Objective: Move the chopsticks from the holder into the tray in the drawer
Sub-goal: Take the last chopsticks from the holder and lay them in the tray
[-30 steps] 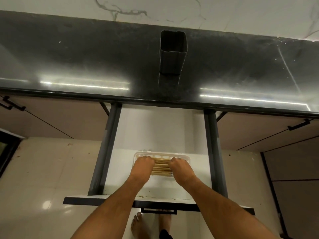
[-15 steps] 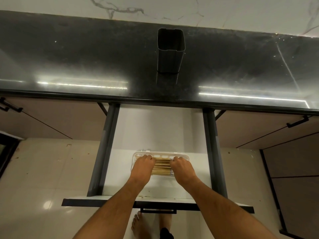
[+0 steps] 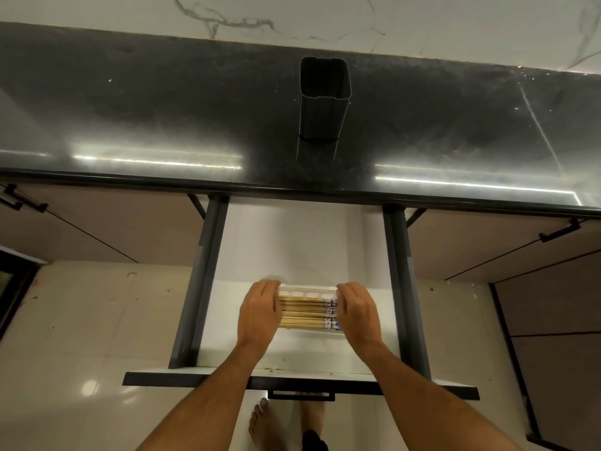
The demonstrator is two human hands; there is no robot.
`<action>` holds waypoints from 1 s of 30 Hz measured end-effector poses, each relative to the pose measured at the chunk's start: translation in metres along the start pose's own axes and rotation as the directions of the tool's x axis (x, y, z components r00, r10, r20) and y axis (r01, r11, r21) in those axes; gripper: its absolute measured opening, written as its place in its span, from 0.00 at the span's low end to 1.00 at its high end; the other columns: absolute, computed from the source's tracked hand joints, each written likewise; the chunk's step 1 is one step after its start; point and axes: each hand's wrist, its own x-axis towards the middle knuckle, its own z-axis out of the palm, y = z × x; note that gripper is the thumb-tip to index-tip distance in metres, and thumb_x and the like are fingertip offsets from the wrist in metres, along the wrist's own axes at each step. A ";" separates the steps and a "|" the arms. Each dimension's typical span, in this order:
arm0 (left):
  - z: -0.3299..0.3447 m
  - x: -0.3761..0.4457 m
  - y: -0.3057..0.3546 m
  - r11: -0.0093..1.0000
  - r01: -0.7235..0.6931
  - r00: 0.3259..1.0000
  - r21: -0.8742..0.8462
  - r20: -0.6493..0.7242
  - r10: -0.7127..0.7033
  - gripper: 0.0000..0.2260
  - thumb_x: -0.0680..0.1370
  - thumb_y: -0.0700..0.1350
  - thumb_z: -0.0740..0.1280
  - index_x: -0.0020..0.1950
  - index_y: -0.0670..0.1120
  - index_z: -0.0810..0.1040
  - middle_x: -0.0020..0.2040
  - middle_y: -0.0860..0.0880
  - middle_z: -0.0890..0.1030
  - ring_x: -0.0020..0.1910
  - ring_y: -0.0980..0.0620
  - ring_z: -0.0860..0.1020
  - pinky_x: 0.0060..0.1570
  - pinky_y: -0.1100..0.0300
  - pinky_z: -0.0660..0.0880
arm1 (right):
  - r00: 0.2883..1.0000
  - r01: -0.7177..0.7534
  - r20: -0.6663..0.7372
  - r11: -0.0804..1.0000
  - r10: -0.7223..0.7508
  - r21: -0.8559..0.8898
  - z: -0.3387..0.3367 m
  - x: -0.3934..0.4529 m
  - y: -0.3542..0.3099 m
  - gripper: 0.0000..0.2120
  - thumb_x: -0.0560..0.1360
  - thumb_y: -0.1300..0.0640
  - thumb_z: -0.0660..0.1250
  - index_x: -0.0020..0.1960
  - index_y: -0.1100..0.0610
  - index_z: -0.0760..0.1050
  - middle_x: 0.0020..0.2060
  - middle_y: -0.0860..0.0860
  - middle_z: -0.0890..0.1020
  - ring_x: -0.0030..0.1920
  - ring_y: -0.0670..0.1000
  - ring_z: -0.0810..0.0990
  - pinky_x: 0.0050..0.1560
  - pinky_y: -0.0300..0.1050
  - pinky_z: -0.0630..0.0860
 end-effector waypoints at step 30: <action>0.007 0.010 -0.011 0.489 0.769 0.603 -0.411 0.215 -0.768 0.12 0.83 0.44 0.61 0.47 0.42 0.81 0.44 0.43 0.82 0.44 0.46 0.80 0.43 0.54 0.77 | 0.556 -0.827 0.213 0.507 0.803 0.244 0.014 0.004 -0.014 0.15 0.86 0.49 0.55 0.53 0.59 0.73 0.46 0.54 0.78 0.43 0.51 0.79 0.44 0.45 0.80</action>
